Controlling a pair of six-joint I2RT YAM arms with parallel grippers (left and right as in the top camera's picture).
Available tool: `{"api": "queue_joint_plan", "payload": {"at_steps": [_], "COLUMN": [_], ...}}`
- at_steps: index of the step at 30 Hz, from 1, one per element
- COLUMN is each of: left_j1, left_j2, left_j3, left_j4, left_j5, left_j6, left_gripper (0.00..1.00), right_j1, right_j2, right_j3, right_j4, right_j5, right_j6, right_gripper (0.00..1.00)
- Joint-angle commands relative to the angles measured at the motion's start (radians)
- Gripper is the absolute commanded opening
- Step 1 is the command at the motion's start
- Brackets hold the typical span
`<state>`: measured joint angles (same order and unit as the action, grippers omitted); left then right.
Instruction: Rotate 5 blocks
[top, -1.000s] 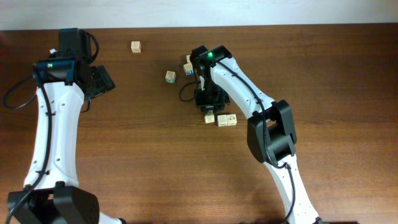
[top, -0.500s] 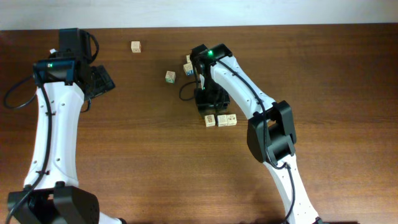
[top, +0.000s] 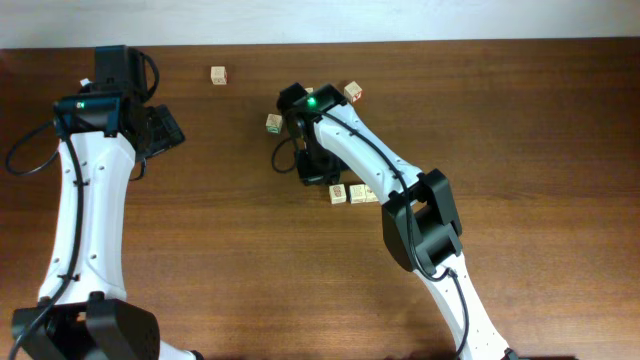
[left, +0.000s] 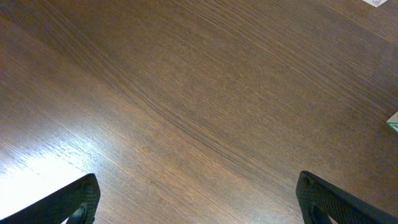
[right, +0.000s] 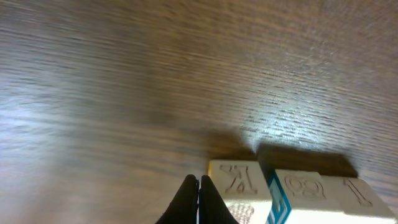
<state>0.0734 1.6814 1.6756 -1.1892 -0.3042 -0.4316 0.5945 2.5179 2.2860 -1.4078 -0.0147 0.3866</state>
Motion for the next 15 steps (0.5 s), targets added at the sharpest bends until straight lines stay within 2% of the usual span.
{"api": "queue_joint_plan", "payload": {"at_steps": [1,15], "left_j1": [-0.001,0.0], "left_j2": [0.002,0.002], "left_j3": [0.014,0.014], "left_j4": [-0.002,-0.001], "left_j5": [-0.014,-0.014], "left_j6": [-0.013,-0.013], "left_gripper": [0.99,0.99], "right_j1": [-0.005,-0.006], "right_j2": [0.002,0.002], "right_j3": [-0.063,-0.063], "right_j4": [0.04,0.012], "right_j5": [0.027,0.023], "right_j6": [0.011,-0.016], "right_gripper": [0.04,0.04]}}
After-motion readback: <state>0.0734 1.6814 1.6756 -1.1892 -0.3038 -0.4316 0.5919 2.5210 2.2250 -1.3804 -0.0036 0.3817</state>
